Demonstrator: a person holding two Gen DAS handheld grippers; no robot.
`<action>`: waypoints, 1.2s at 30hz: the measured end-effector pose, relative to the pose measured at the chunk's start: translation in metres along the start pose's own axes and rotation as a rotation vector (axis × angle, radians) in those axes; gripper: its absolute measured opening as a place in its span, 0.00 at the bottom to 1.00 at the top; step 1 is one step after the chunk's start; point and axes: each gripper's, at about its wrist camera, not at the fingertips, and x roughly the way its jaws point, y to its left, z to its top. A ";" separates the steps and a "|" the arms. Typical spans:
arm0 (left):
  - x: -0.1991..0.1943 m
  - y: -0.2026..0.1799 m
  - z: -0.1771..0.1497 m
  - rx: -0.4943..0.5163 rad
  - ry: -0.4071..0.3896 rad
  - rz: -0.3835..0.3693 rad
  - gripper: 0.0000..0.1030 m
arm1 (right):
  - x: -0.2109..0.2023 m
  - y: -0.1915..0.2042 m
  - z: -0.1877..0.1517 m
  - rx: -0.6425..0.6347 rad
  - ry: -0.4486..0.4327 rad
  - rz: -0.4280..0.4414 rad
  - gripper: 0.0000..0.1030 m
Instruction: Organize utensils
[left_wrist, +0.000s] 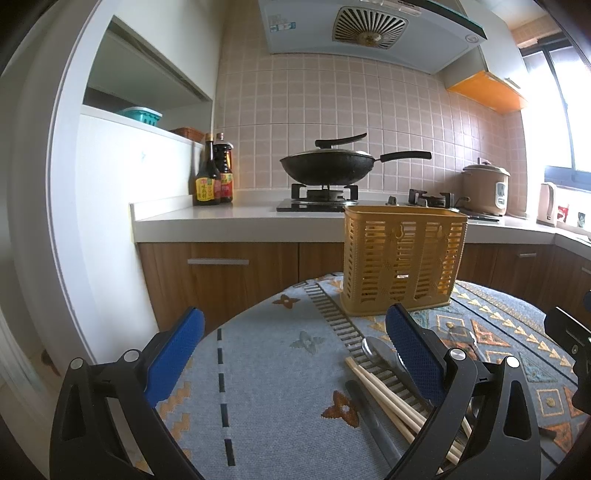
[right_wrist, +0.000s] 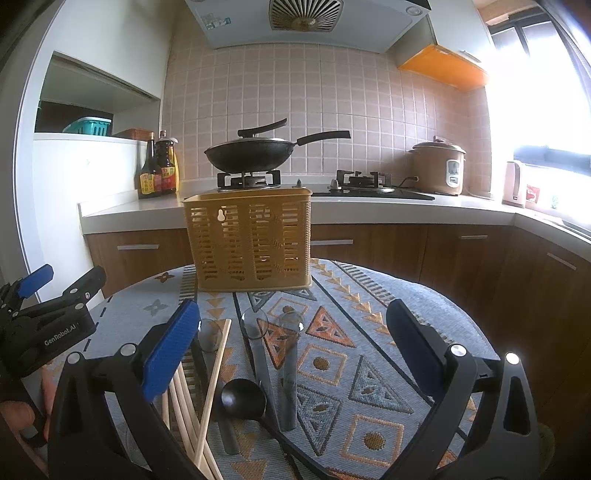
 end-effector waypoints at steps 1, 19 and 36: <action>0.000 0.000 0.000 0.001 0.000 0.000 0.93 | 0.000 0.000 0.000 0.000 0.000 0.000 0.94; 0.002 -0.001 -0.002 0.000 0.003 -0.004 0.93 | 0.000 0.003 -0.002 -0.010 -0.001 0.010 0.94; 0.002 0.001 -0.001 0.000 0.003 -0.005 0.93 | -0.001 0.002 -0.001 -0.006 -0.008 0.009 0.94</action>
